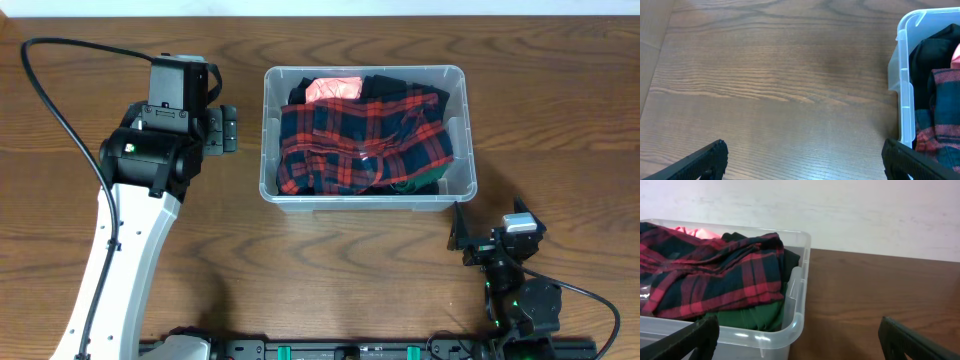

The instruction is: Pack container

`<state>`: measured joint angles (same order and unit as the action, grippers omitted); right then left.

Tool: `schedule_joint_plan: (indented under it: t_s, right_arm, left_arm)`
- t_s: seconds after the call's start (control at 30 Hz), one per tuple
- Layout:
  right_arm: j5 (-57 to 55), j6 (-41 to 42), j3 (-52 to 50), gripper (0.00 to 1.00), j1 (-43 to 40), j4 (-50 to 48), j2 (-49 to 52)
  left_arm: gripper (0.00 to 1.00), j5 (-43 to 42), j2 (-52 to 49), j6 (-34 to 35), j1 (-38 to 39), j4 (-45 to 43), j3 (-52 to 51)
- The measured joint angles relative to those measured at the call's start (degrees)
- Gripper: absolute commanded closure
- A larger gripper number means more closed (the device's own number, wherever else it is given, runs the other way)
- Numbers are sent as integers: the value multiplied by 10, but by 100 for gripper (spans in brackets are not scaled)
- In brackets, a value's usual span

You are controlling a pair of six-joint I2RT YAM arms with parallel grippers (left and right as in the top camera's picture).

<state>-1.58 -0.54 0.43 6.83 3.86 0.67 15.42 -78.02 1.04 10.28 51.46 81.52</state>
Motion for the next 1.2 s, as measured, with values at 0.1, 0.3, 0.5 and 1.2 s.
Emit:
schedule_joint_plan:
  t_s: [0.1, 0.3, 0.5, 1.2]
  right_arm:
    - [0, 0, 0, 1, 0, 0, 0]
    - [0, -1, 0, 1, 0, 0, 0]
    - [0, -1, 0, 1, 0, 0, 0]
    - [-2, -1, 0, 1, 0, 0, 0]
  left_arm:
    - [2, 0, 0, 0, 0, 0, 0]
    - [2, 0, 0, 0, 0, 0, 0]
    - [2, 0, 0, 0, 0, 9, 0]
    - [2, -135, 83, 3, 0, -79, -227]
